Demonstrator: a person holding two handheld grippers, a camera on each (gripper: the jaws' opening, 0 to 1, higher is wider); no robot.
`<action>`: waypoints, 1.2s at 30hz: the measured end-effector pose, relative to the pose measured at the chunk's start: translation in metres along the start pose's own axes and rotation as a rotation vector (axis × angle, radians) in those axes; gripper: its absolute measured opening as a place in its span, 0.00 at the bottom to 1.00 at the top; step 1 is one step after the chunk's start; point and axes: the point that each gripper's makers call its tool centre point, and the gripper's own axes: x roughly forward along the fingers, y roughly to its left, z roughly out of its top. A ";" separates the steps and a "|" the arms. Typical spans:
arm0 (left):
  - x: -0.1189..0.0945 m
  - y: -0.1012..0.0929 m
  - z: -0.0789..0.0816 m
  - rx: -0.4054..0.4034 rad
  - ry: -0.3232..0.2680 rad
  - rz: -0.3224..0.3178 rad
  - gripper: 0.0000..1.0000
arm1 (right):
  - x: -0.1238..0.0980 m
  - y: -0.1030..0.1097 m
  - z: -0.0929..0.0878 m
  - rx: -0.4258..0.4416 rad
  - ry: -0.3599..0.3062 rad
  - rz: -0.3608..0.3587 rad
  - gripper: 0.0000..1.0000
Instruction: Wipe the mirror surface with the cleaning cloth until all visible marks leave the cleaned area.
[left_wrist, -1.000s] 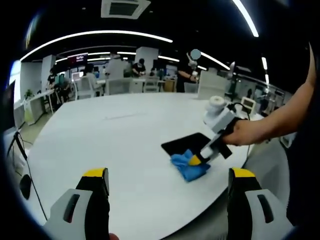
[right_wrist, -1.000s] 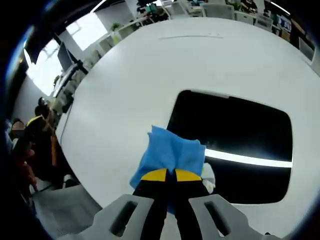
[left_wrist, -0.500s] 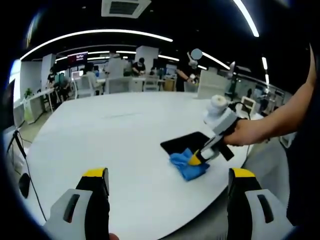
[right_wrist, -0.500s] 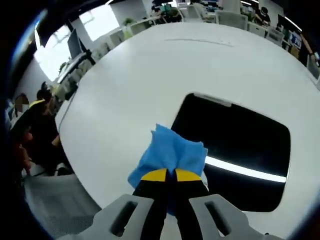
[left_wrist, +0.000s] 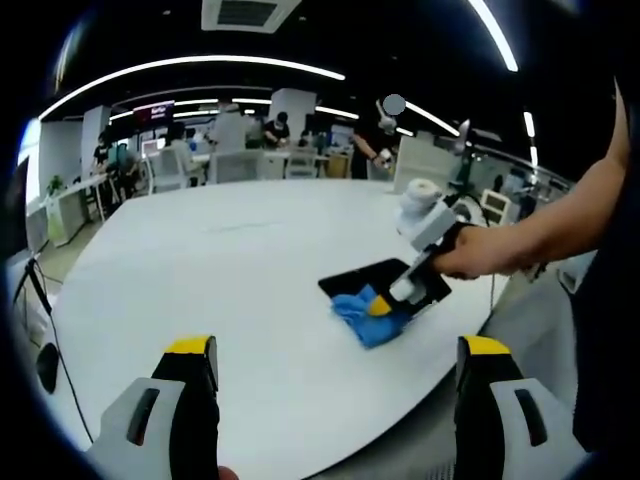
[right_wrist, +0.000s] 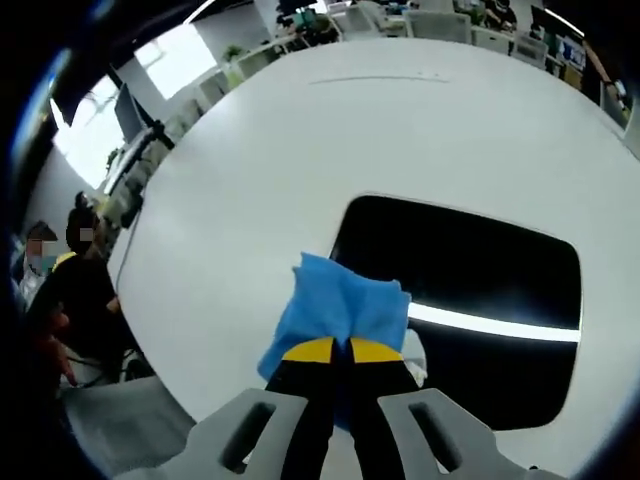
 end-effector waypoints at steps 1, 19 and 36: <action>0.000 0.000 0.000 0.000 0.000 -0.001 0.99 | 0.000 0.000 0.001 -0.001 -0.001 0.000 0.00; 0.012 -0.009 -0.009 0.014 0.026 -0.023 0.99 | 0.011 -0.008 0.028 -0.019 -0.023 0.000 0.00; 0.025 -0.010 -0.016 0.013 0.039 -0.018 0.99 | 0.022 -0.018 0.054 -0.038 -0.029 -0.001 0.00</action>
